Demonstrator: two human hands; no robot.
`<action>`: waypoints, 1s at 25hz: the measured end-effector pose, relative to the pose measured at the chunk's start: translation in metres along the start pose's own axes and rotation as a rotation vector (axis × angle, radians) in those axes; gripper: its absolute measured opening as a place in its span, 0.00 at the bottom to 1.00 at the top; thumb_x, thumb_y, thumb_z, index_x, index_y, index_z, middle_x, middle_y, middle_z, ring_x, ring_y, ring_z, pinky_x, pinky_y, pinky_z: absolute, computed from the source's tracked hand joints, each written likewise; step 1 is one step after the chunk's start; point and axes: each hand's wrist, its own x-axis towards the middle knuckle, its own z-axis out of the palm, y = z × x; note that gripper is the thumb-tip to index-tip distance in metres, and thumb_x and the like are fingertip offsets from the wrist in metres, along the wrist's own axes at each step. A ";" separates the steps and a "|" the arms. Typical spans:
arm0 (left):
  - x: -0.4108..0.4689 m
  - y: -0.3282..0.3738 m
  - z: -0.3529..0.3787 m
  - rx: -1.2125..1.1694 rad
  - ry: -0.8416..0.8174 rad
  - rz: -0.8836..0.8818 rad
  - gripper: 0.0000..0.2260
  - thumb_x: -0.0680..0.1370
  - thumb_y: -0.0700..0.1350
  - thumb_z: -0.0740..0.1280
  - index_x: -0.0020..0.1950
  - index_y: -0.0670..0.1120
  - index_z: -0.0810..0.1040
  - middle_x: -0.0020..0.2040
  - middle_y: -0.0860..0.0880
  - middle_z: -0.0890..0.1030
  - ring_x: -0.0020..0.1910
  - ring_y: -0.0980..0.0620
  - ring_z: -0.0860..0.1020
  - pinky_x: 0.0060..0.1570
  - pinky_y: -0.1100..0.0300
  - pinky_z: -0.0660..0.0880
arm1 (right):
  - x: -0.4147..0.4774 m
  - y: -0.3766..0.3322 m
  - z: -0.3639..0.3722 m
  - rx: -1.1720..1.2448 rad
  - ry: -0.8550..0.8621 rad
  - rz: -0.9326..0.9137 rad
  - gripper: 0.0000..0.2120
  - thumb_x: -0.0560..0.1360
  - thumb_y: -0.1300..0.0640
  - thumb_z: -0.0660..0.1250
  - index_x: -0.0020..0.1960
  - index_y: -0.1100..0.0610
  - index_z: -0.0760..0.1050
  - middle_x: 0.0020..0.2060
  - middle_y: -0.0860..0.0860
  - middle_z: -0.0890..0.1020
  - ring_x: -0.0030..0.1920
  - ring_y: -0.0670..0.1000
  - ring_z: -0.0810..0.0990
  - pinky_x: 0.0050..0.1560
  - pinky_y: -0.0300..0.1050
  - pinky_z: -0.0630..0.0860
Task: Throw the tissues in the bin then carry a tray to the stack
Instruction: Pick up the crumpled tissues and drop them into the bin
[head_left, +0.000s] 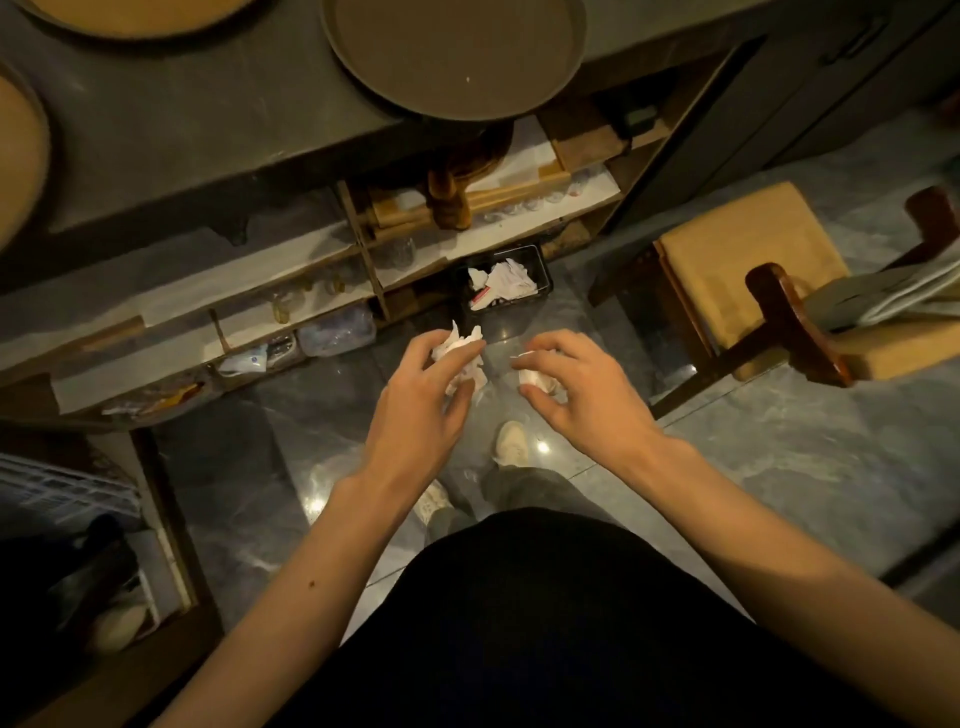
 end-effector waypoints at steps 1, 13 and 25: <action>-0.001 0.003 0.004 -0.009 -0.002 -0.002 0.19 0.77 0.42 0.68 0.68 0.50 0.76 0.63 0.47 0.73 0.58 0.51 0.76 0.56 0.55 0.78 | -0.003 0.004 -0.002 0.008 0.006 0.005 0.11 0.73 0.59 0.72 0.56 0.56 0.81 0.55 0.54 0.79 0.54 0.55 0.78 0.50 0.49 0.76; 0.074 0.080 0.126 0.025 0.008 -0.142 0.17 0.76 0.46 0.70 0.64 0.50 0.77 0.58 0.50 0.77 0.50 0.52 0.78 0.48 0.51 0.79 | -0.007 0.162 -0.047 0.200 0.010 0.004 0.11 0.73 0.59 0.72 0.55 0.56 0.81 0.53 0.53 0.79 0.53 0.53 0.78 0.50 0.47 0.77; 0.191 0.045 0.216 0.025 0.019 -0.223 0.14 0.75 0.44 0.71 0.61 0.48 0.79 0.58 0.48 0.75 0.53 0.56 0.75 0.49 0.69 0.76 | 0.084 0.289 -0.020 0.145 -0.099 0.065 0.12 0.74 0.59 0.71 0.58 0.57 0.80 0.56 0.55 0.79 0.56 0.54 0.76 0.53 0.42 0.71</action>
